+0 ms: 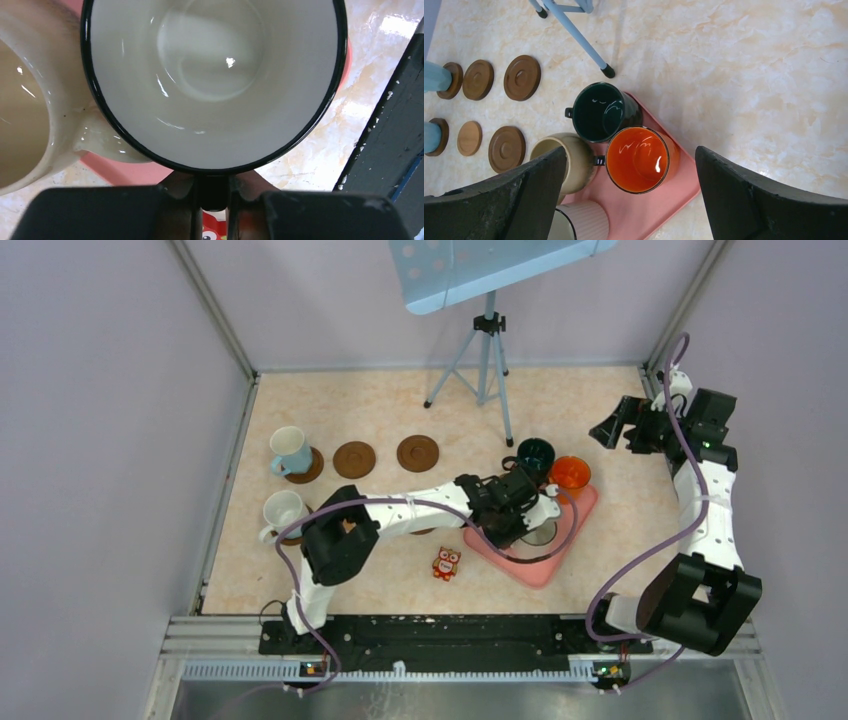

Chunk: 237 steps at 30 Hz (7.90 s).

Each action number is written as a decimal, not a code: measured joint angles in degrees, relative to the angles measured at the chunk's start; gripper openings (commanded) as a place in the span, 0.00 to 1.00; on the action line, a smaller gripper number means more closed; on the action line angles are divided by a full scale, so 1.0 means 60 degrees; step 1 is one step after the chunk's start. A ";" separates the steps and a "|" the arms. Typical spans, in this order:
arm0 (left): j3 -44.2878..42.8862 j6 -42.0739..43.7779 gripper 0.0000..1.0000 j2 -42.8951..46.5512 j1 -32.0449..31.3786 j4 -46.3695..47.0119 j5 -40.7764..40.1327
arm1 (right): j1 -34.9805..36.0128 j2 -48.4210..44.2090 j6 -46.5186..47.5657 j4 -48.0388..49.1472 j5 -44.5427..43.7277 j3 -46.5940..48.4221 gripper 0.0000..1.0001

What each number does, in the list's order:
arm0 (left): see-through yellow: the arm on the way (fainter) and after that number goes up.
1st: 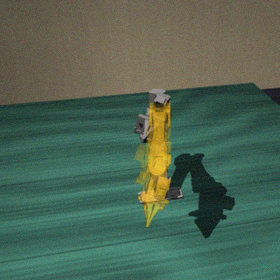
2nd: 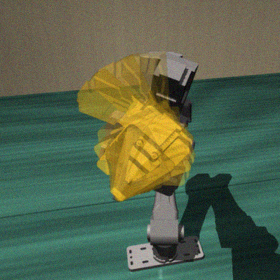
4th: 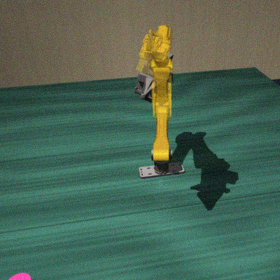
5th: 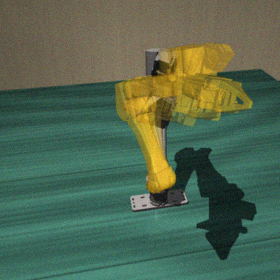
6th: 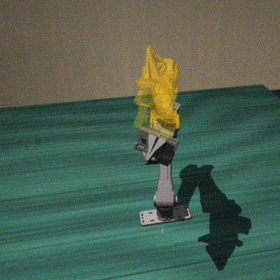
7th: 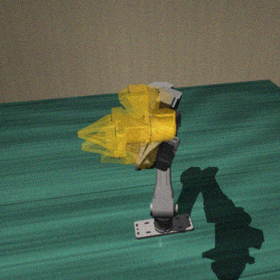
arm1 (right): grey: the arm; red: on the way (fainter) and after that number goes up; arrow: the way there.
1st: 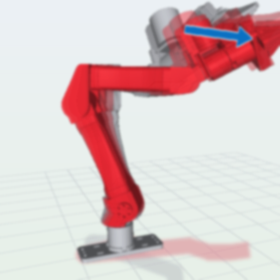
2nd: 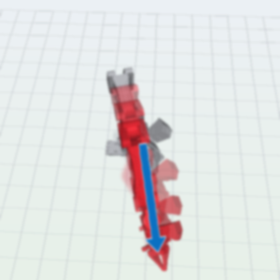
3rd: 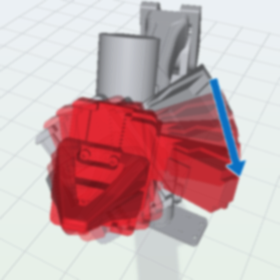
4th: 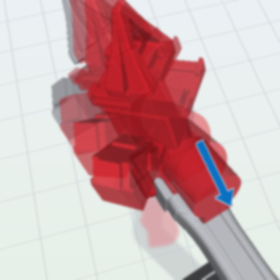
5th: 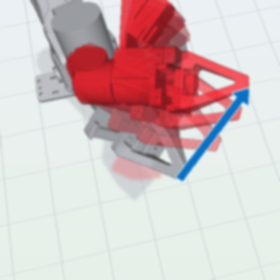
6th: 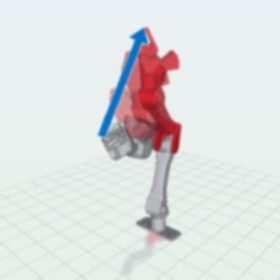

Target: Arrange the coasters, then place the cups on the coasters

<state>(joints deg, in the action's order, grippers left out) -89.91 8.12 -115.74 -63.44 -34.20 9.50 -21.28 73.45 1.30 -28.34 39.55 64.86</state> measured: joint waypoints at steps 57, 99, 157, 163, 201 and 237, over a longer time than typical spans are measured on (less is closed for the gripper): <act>0.4127 0.3027 0.00 0.4295 0.9497 0.0736 -0.0025 | -0.0066 -0.0033 0.0331 -0.0098 0.1963 -0.0062 0.99; 0.3406 0.3351 0.44 0.2980 1.0397 0.0900 0.0554 | -0.0066 0.0055 0.0390 -0.0211 0.2284 -0.0066 0.99; 0.0087 -0.2754 0.76 0.1045 0.0291 0.0627 -0.2302 | -0.0066 0.0178 0.0244 -0.0208 0.1920 -0.0066 0.99; -0.0652 -0.3096 0.71 0.0157 0.0248 0.0506 -0.3115 | -0.0066 0.0182 0.0251 -0.0211 0.1916 -0.0066 0.99; -0.0947 -0.2320 0.27 -0.0455 0.0889 0.0357 -0.2415 | -0.0066 0.0208 0.0277 -0.0215 0.1916 -0.0066 0.99; 0.1337 -0.1774 0.00 0.1683 0.1351 0.1577 -0.1009 | -0.0106 0.0208 0.0284 -0.0222 0.1916 -0.0066 0.99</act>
<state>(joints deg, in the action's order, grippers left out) -81.89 -2.52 -105.65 -55.33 -24.73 3.44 -21.91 74.70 3.01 -29.67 51.05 64.47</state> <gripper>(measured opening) 0.246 0.985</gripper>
